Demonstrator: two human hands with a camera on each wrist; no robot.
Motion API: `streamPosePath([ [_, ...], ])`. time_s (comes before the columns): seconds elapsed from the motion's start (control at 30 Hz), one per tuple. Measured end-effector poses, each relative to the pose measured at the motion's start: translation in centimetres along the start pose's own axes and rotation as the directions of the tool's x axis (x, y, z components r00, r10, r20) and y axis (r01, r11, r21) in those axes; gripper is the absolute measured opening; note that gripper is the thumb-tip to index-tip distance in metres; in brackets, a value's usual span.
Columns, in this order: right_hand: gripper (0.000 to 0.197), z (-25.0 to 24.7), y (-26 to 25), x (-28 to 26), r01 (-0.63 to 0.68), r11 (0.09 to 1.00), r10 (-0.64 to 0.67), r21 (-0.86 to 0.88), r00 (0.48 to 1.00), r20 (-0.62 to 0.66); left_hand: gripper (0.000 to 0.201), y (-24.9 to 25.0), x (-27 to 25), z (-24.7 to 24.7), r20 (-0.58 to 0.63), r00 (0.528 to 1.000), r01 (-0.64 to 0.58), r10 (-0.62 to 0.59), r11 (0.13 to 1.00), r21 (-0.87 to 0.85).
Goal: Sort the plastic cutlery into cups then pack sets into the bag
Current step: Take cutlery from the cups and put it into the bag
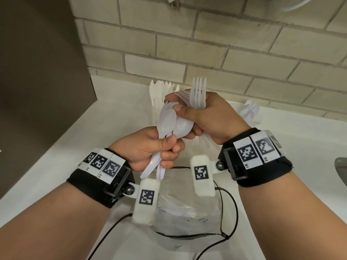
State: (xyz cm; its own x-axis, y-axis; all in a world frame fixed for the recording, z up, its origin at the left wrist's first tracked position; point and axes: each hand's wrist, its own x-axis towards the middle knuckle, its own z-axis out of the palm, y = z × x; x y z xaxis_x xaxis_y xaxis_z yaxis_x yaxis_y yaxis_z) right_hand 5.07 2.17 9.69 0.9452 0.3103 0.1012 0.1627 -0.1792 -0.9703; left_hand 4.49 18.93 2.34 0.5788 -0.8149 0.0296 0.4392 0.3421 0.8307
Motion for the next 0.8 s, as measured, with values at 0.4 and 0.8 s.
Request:
streamPosePath([
  [0.4,0.007,-7.5,1.8,5.7,0.262,0.958,-0.153,0.117,0.812,-0.564,0.028,0.5,-0.1,-0.1,-0.539,0.837,-0.056,0.097,0.994,0.091],
  [0.8,0.018,-8.3,9.6,11.2,0.076,0.956,0.083,0.284,0.856,-0.511,0.025,0.9,0.3,-1.5,-0.698,0.681,-0.119,0.221,0.974,0.191],
])
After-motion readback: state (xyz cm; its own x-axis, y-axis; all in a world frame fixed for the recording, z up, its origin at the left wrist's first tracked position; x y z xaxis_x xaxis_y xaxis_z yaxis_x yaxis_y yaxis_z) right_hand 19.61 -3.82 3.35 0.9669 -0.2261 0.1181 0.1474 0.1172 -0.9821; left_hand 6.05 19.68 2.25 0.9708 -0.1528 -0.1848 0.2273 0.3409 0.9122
